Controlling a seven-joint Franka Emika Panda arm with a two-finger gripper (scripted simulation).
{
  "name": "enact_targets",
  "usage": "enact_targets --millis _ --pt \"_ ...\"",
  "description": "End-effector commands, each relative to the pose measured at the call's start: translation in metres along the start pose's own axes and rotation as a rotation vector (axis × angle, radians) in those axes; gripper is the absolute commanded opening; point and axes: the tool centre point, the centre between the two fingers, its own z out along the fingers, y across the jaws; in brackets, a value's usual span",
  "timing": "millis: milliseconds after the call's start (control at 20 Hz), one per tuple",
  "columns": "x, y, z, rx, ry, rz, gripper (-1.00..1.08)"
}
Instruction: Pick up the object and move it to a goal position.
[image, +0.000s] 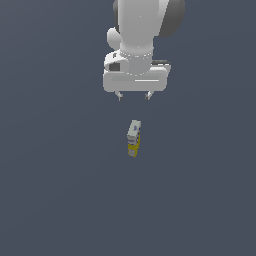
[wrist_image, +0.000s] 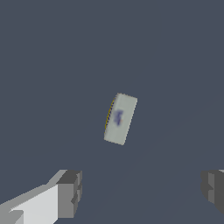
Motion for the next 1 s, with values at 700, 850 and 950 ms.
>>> enact_targets --millis 700,850,950 --pt "0.001 0.017 0.003 0.02 -0.017 0.072 1.0" --pt "0.004 0.016 0.01 0.019 -0.016 0.087 1.0" --pt "0.007 0.014 0.016 0.017 -0.014 0.102 1.0"
